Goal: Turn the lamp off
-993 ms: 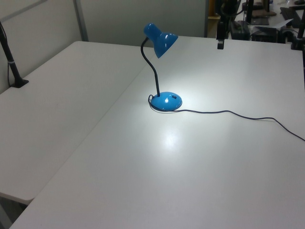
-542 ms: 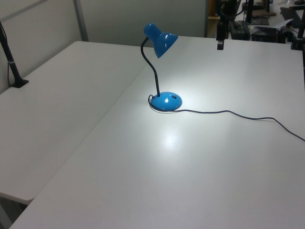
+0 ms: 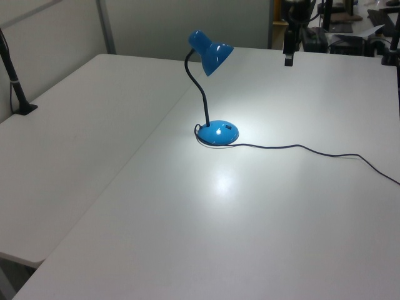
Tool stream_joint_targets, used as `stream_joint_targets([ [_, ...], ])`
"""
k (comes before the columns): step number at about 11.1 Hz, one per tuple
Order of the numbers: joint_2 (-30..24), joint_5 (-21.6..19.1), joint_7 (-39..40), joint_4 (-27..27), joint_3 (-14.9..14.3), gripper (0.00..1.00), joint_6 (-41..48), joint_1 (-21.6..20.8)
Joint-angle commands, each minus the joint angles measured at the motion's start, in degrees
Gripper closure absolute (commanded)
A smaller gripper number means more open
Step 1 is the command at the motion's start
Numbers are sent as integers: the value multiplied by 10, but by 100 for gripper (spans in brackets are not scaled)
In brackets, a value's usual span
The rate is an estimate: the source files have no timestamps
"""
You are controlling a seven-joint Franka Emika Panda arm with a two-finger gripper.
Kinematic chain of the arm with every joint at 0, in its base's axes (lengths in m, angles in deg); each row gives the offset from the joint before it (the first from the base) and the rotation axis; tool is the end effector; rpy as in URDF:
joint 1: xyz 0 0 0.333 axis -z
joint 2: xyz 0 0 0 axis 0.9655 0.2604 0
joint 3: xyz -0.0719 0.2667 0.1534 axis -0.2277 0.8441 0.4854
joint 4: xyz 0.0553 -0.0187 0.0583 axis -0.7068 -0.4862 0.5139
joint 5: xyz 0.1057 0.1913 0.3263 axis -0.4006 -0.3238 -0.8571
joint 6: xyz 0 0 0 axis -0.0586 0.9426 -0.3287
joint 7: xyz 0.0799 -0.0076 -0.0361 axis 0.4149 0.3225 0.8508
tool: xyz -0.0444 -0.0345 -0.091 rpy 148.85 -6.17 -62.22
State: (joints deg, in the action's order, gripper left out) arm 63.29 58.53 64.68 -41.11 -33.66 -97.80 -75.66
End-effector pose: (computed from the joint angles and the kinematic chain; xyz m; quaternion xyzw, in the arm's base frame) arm 0.5743 0.0234 0.5760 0.9983 0.0455 0.0023 0.0371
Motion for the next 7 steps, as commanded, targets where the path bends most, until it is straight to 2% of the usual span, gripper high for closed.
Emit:
stream_joint_targets([
  [1,1,0,-1,8,-1,0,17,0],
  [2,1,0,-1,8,-1,0,17,0],
  [4,1,0,0,8,-1,29,17,0],
  [5,1,0,1,7,-1,49,15,0],
  [7,1,0,18,6,-1,78,14,0],
])
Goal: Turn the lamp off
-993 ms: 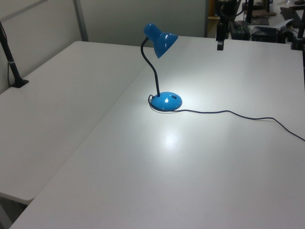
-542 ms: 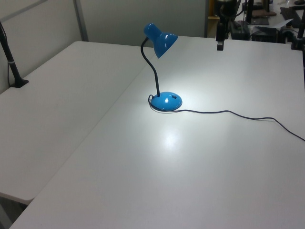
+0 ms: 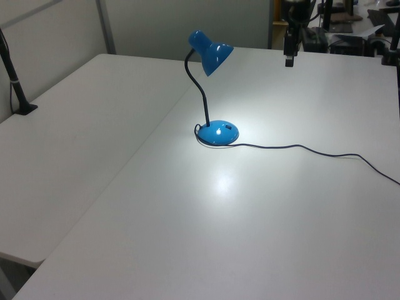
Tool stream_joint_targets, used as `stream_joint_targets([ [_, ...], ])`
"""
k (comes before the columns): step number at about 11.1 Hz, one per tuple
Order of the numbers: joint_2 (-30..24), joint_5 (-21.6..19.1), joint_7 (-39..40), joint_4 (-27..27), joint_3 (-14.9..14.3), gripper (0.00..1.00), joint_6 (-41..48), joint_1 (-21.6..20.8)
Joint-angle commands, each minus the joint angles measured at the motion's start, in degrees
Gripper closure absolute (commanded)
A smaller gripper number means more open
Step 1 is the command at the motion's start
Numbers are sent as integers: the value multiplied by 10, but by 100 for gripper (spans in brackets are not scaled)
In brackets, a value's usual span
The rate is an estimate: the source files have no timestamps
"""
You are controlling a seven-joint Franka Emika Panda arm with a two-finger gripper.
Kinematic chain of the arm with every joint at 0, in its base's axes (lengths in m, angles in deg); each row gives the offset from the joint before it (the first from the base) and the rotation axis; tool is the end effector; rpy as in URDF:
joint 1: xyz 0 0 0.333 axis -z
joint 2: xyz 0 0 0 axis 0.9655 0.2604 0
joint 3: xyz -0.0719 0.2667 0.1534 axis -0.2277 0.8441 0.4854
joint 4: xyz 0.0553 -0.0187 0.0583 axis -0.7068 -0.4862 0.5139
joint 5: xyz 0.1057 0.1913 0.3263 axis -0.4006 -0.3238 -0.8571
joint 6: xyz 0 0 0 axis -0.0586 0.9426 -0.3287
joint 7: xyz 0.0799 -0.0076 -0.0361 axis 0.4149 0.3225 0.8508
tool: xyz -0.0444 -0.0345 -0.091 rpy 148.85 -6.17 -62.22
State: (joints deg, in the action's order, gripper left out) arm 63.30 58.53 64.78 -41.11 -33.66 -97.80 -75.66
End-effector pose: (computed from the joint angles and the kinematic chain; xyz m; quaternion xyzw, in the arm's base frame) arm 0.5743 0.0234 0.5759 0.9982 0.0464 0.0021 0.0371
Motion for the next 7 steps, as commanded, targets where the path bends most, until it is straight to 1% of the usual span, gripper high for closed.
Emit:
stream_joint_targets([
  [1,1,0,24,6,-1,89,15,1],
  [2,1,0,28,6,-1,100,15,0],
  [5,4,0,29,5,-1,100,10,0],
  [7,13,-1,29,4,-1,100,-9,0],
])
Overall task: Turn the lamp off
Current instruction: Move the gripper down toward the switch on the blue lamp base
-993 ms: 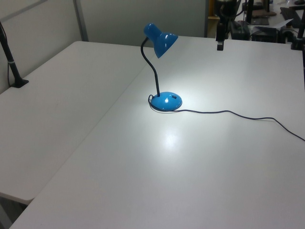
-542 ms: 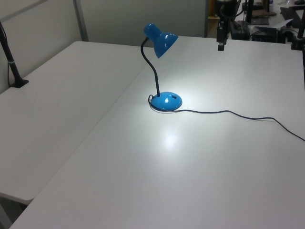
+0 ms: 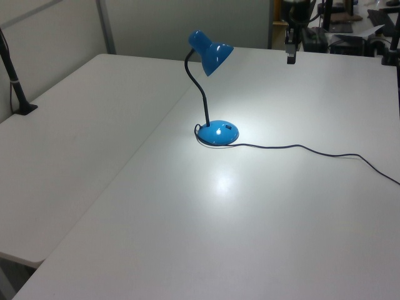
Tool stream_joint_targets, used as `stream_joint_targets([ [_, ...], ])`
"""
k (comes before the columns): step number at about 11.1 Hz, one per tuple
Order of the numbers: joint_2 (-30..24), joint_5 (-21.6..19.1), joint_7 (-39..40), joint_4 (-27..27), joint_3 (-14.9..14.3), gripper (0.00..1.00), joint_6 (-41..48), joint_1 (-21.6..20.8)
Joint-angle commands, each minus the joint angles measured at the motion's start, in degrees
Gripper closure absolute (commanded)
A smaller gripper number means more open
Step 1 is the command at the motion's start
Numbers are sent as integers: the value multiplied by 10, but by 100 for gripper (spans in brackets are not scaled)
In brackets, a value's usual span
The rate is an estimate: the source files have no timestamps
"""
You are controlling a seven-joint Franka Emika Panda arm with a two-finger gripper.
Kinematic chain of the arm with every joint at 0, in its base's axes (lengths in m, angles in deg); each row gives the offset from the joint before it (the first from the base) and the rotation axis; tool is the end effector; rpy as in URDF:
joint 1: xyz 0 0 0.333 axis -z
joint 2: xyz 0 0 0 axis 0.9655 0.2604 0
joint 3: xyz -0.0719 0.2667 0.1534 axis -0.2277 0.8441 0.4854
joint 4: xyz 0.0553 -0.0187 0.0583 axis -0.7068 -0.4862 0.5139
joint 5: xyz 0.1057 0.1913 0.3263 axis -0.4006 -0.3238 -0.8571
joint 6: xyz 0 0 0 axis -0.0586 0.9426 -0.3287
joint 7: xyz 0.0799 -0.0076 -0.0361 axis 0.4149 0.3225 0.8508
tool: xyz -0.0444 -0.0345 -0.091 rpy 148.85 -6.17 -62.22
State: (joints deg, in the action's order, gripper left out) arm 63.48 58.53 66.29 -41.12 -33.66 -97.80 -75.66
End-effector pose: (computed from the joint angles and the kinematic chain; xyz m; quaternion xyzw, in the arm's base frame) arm 0.5750 0.0234 0.5740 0.9975 0.0596 0.0000 0.0370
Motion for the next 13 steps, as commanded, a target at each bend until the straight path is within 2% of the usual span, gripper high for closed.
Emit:
stream_joint_targets([
  [1,15,-1,14,-4,-1,100,-37,0],
  [5,36,-1,13,-65,-1,100,-171,0],
  [13,178,-1,3,-68,0,100,-432,8],
])
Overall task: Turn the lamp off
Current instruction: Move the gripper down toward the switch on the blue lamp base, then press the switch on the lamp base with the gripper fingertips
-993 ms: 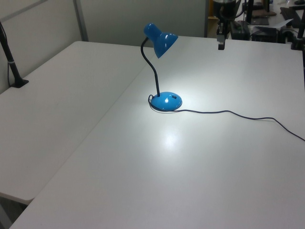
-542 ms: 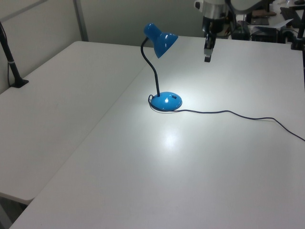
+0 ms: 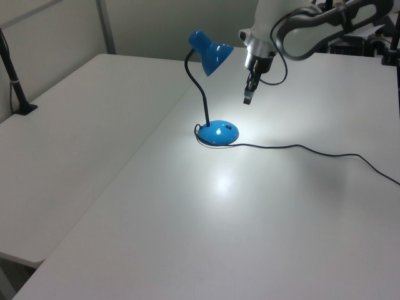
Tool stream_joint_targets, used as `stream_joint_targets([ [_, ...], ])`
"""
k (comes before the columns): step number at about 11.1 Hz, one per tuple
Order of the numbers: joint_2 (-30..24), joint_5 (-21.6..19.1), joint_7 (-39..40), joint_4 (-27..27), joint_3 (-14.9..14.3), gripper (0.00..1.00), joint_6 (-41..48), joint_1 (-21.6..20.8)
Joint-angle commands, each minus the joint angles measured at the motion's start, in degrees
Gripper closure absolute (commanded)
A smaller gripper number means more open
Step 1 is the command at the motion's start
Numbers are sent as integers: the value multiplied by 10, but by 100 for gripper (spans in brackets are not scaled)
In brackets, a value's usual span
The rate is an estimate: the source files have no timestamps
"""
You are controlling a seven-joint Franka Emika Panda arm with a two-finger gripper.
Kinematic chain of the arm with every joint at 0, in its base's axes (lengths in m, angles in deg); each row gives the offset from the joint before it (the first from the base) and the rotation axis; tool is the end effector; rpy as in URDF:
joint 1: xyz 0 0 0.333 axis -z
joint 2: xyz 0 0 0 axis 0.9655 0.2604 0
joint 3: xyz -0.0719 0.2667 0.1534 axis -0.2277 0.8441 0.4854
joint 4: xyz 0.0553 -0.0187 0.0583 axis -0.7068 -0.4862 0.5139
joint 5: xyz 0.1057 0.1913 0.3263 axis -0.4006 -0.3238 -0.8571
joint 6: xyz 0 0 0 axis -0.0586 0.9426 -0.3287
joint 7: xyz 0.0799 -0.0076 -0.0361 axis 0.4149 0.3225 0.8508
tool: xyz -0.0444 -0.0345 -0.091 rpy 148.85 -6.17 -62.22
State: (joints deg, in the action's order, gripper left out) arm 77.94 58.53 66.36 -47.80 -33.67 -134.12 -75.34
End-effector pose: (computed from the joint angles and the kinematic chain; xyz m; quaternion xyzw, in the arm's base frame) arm 0.6612 0.0284 0.4233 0.9882 0.0729 0.1321 0.0258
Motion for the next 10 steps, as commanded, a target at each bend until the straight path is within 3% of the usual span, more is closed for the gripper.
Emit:
stream_joint_targets([
  [1,46,-1,2,0,0,100,-88,3],
  [10,100,7,7,2,-1,100,-159,5],
])
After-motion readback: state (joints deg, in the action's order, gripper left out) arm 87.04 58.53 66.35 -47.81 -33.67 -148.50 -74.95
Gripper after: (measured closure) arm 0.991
